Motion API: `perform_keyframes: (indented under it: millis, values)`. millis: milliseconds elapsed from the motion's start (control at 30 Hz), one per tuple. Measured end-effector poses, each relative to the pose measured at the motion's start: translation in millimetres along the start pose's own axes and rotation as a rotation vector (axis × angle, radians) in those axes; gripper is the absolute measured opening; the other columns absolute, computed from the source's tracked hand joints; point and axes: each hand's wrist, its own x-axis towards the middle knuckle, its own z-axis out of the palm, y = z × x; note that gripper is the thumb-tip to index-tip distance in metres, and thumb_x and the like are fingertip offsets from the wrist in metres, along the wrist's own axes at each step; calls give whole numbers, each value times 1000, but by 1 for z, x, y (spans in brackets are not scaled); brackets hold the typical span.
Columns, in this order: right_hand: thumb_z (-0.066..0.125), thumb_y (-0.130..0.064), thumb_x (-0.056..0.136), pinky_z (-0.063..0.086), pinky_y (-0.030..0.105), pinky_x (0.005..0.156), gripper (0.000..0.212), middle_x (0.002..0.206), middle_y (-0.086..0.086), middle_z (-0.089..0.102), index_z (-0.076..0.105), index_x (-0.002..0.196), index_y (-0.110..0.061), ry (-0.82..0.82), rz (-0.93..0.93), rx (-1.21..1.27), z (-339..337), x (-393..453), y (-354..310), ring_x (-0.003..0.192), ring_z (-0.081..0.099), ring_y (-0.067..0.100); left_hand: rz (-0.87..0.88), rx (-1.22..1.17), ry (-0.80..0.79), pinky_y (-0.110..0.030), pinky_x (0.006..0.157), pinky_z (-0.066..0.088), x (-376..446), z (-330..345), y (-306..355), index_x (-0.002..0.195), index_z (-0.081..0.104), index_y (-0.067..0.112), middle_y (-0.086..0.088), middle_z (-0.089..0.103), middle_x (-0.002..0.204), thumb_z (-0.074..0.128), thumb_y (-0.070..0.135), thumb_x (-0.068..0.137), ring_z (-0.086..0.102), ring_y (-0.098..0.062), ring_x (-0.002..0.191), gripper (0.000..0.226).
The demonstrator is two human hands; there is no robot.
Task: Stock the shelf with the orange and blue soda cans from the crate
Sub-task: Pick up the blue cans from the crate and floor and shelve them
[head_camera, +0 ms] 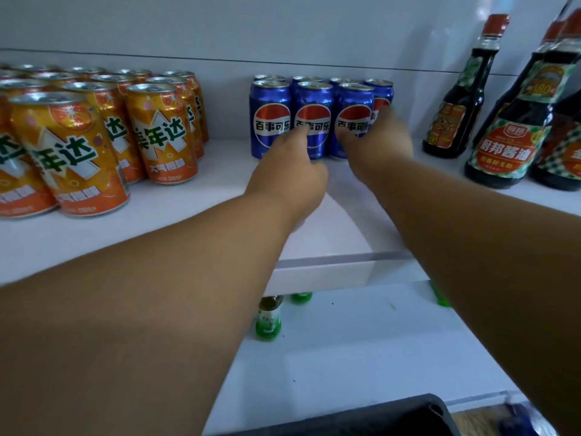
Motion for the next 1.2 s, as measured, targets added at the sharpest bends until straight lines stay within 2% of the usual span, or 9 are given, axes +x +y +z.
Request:
perform_keyframes:
  millis: [200, 333, 433, 533, 700, 833, 933, 1033, 1200]
  values:
    - [70, -39, 89, 47, 36, 94, 56, 134, 9, 53, 48, 133, -13, 3, -177, -172, -42, -51, -2, 117, 57, 27, 86, 48, 39, -37, 112, 37, -24, -12, 10, 150, 38, 22, -2, 42, 153, 46, 8, 96, 41, -22, 137, 57]
    - [70, -40, 88, 51, 37, 91, 52, 126, 7, 58, 50, 129, -14, -26, -165, -132, -73, -87, -8, 110, 60, 25, 101, 41, 46, -34, 111, 36, -68, -18, 32, 149, 39, 21, -1, 43, 152, 46, 11, 98, 41, -20, 138, 52]
    - [69, -41, 88, 49, 38, 96, 56, 129, 7, 58, 48, 132, -14, -43, -156, -91, -106, -123, -16, 115, 59, 24, 136, 28, 37, -28, 108, 33, -110, -27, 56, 148, 40, 21, 1, 45, 151, 44, 13, 100, 42, -16, 137, 49]
    - [67, -40, 91, 43, 33, 97, 61, 136, 7, 53, 43, 140, -12, -59, -176, -84, -146, -169, -20, 121, 55, 22, 181, -11, 25, -31, 112, 34, -151, -35, 88, 147, 41, 21, 2, 47, 149, 44, 14, 100, 43, -14, 136, 48]
    - [61, -34, 94, 45, 35, 100, 59, 141, 3, 49, 39, 146, -17, -12, -148, -87, -221, -235, -8, 124, 54, 20, 295, -90, -37, -35, 111, 38, -210, -27, 148, 144, 46, 20, 1, 52, 144, 42, 13, 98, 47, -13, 132, 47]
    - [61, -39, 93, 47, 41, 99, 60, 137, 4, 51, 39, 144, -16, 43, -57, -180, -287, -276, 30, 123, 54, 22, 391, -66, -157, -34, 111, 36, -258, 6, 186, 144, 45, 17, -2, 51, 145, 42, 12, 98, 45, -15, 134, 46]
    - [64, -44, 91, 47, 35, 94, 68, 139, 5, 51, 38, 146, -13, 12, 43, -261, -326, -302, 82, 122, 54, 21, 404, -36, -307, -27, 108, 32, -297, 51, 201, 144, 44, 18, -1, 49, 146, 42, 16, 100, 44, -15, 135, 44]
    - [68, -46, 88, 48, 32, 84, 62, 126, 5, 57, 48, 135, -11, 12, 158, -303, -355, -319, 145, 108, 60, 21, 418, -18, -467, -29, 108, 34, -331, 107, 208, 144, 44, 19, -2, 48, 147, 45, 17, 100, 44, -17, 135, 44]
    - [71, -44, 87, 48, 37, 98, 73, 136, 7, 54, 43, 144, -10, -40, 385, -268, -381, -333, 251, 119, 57, 20, 391, 54, -734, -30, 107, 33, -366, 201, 211, 149, 38, 20, -2, 41, 152, 45, 19, 100, 40, -18, 137, 49]
